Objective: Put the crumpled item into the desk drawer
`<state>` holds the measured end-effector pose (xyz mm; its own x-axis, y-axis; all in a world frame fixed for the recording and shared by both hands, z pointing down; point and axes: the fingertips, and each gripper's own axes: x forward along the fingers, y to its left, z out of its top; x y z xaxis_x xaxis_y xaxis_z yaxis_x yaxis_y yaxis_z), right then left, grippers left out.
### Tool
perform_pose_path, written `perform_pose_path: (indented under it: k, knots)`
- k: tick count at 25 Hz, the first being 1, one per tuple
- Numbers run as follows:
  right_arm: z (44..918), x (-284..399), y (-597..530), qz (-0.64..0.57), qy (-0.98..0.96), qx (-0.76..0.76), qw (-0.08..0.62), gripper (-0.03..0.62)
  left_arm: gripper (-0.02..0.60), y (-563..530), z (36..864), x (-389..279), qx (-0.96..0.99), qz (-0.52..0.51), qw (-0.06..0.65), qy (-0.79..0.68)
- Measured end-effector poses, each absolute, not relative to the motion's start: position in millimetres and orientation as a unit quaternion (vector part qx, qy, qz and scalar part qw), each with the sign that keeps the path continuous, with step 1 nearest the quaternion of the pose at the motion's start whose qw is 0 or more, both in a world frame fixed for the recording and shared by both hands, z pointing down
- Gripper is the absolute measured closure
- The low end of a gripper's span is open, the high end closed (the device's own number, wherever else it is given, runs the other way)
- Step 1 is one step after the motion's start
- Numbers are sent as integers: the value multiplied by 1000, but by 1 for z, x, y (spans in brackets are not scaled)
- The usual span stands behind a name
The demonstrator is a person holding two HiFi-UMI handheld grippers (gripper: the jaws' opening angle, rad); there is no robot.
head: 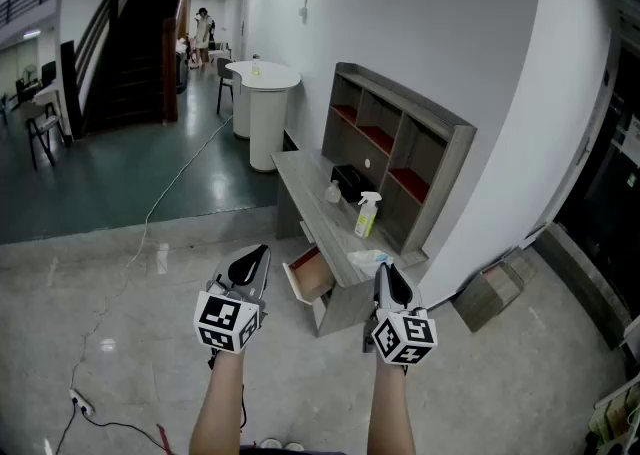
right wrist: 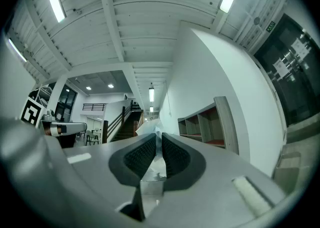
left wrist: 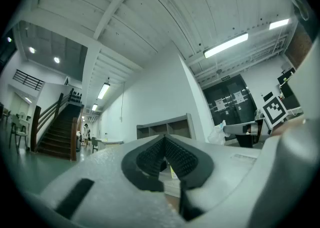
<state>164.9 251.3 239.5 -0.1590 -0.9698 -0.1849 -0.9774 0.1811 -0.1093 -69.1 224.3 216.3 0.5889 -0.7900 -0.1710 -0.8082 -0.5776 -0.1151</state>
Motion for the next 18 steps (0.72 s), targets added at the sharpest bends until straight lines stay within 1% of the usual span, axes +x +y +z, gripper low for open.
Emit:
perform_pose_path:
  k: [10, 18]
  knots:
    - [243, 167, 248, 14, 763, -638, 105, 546, 581, 221, 222, -66, -887, 46, 87, 452]
    - [248, 169, 244, -2, 761, -637, 125, 545, 581, 215, 228, -69, -887, 43, 82, 452]
